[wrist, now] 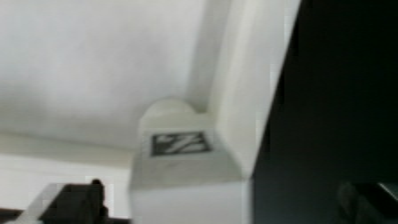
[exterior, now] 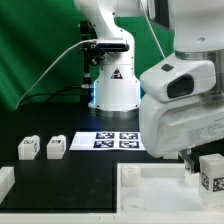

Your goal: Assemble one leg

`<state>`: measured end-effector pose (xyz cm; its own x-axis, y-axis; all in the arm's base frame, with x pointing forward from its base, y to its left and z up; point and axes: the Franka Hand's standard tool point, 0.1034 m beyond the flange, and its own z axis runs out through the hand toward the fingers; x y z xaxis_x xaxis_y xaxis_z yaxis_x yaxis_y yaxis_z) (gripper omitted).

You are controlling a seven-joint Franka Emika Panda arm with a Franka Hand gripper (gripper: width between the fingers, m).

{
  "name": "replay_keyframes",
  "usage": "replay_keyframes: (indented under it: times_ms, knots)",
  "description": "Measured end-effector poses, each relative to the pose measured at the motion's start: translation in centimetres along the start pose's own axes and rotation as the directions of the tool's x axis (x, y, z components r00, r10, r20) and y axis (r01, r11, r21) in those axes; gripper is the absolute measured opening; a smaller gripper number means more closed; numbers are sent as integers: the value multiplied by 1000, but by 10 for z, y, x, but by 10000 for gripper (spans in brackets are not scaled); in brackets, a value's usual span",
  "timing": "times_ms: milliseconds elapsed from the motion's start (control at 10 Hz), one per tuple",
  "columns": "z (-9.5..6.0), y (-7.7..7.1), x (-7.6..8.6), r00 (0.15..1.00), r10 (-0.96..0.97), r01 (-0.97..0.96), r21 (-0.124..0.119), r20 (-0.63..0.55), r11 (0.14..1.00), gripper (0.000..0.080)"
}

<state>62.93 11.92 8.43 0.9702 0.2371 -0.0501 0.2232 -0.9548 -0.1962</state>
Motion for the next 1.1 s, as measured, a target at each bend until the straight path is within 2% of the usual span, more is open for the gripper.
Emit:
replay_keyframes:
  times_ms: [400,600,700,800,1100]
  knots:
    - [3,1,0,1000,25,-25,-4,-20,1000,649]
    - [3,1,0,1000,25,-25,-4,-20,1000,387]
    - [3,2,1,999,25,-25,-5,-20,1000,387]
    - [3,3,0,999,26,-26,-5,-20,1000,308]
    - [3,4,1,997,70,-70,-1,-25,998,308]
